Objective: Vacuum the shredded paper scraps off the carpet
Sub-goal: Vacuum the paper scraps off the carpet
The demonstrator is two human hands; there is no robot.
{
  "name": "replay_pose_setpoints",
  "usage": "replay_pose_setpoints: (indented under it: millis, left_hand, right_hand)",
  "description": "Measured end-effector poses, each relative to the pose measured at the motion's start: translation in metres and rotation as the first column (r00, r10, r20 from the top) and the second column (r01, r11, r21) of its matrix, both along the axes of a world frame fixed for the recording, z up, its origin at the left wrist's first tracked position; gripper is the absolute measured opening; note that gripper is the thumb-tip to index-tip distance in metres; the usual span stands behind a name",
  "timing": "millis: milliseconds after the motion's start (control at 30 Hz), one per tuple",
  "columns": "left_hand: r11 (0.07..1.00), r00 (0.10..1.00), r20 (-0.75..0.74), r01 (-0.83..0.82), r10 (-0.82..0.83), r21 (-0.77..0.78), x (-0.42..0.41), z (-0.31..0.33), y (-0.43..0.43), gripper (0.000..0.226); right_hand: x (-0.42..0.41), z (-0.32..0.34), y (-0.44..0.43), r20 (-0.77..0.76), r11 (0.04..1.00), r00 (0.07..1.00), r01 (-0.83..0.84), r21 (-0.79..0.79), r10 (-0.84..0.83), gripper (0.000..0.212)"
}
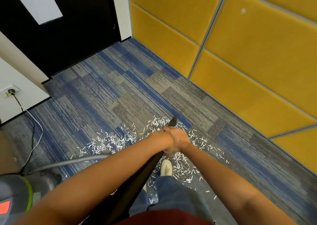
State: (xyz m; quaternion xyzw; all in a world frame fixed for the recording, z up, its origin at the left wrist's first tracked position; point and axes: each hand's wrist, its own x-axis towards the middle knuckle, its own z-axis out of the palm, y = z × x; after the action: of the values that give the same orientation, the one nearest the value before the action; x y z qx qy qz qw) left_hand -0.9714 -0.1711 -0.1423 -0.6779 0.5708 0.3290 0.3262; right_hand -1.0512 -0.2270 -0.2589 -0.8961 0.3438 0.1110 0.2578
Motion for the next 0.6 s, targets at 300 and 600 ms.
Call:
replay_pose_setpoints:
  millis: [300, 600]
  left_hand:
    - [0.999, 1.0, 0.0, 0.027, -0.027, -0.03, -0.018, 0.02, -0.043, 0.076]
    - [0.981, 0.99, -0.093, -0.121, 0.107, -0.151, -0.045, -0.014, -0.104, 0.08]
  right_hand:
    - [-0.023, 0.008, -0.053, 0.128, 0.982, 0.991, -0.006, -0.187, 0.03, 0.037]
    - [-0.049, -0.003, -0.129, 0.065, 0.993, 0.992, 0.113, -0.031, -0.111, 0.042]
